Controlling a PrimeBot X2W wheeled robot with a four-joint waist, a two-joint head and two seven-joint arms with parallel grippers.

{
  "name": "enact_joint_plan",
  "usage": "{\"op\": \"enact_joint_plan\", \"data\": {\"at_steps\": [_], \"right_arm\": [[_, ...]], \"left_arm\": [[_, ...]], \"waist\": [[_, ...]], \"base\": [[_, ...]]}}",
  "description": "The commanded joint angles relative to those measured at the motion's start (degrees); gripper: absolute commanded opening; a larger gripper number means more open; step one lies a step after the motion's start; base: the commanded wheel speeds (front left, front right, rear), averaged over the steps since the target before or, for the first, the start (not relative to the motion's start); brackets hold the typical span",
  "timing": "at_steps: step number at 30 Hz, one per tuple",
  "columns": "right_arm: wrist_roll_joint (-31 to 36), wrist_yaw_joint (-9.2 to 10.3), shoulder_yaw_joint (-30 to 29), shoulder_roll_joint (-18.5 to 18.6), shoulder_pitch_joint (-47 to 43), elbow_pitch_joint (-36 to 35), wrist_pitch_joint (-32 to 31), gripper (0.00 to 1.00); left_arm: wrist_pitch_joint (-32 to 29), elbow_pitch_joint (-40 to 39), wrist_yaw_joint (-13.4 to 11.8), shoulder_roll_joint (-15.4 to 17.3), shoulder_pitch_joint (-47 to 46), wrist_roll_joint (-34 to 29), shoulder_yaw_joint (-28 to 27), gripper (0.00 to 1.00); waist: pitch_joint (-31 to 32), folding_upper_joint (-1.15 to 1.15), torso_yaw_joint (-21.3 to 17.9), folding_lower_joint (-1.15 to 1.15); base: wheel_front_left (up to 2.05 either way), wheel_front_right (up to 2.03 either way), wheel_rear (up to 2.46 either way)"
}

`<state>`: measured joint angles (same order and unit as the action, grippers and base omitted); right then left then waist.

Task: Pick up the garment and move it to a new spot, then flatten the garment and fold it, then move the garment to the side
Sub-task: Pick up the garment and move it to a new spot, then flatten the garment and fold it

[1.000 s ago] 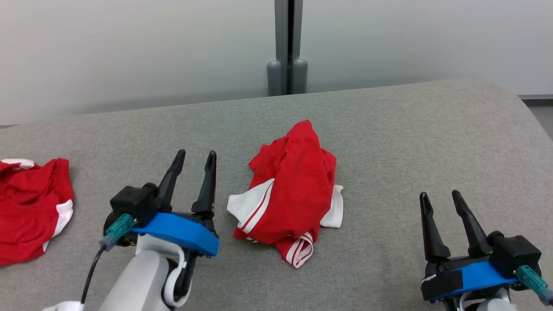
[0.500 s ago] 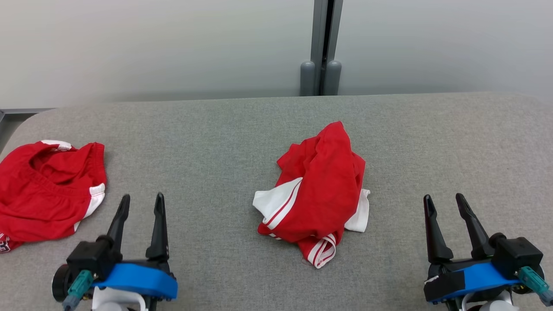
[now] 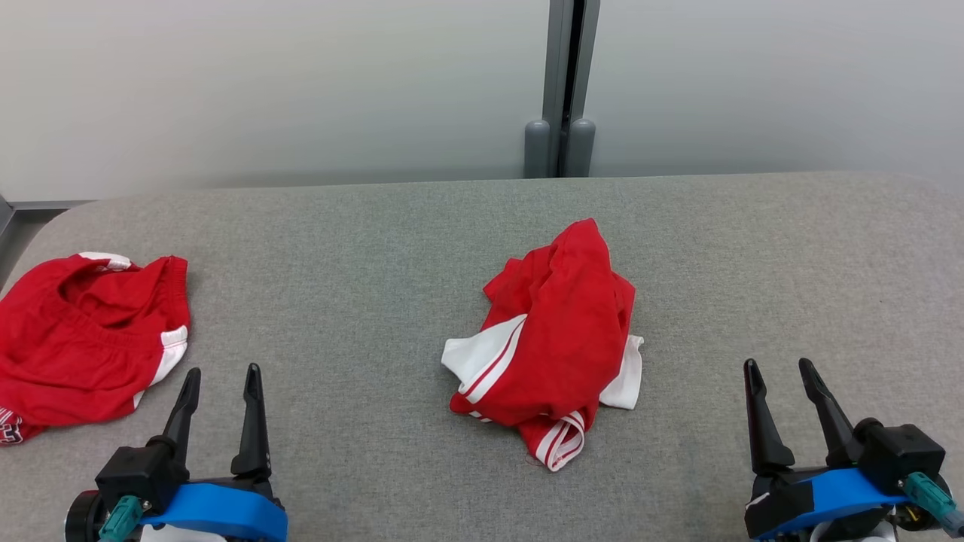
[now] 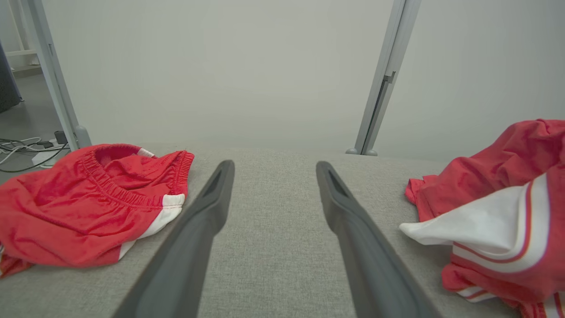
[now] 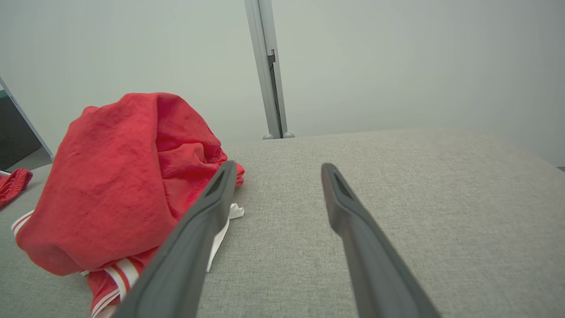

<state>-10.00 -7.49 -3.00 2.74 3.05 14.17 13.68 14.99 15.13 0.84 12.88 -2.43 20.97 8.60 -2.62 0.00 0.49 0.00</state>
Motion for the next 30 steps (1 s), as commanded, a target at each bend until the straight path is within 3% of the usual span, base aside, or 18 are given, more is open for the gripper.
{"op": "enact_joint_plan", "data": {"at_steps": [1, 18, 30], "right_arm": [[-0.35, -0.01, -0.11, 0.26, -0.24, 0.26, -0.19, 1.0], [-1.35, -0.01, 1.89, 0.26, 1.02, 1.42, -1.01, 1.0], [1.62, -0.01, 6.56, 0.26, 13.95, 14.73, -19.14, 1.0]], "left_arm": [[0.28, 0.07, -0.32, 0.44, -0.05, -0.26, 0.05, 1.0], [-0.11, 0.43, -0.27, 0.76, -0.8, 0.58, 1.01, 1.0], [-0.62, -0.58, 0.07, 0.56, -3.23, 0.52, 2.32, 1.0]], "waist": [[0.0, 0.0, -0.16, 0.0], [-0.31, 0.0, 0.34, 0.0], [-3.83, 0.0, 1.98, 0.0]], "base": [[0.0, 0.0, 0.0], [0.0, 0.0, 0.0], [0.0, 0.0, 0.0]]}}
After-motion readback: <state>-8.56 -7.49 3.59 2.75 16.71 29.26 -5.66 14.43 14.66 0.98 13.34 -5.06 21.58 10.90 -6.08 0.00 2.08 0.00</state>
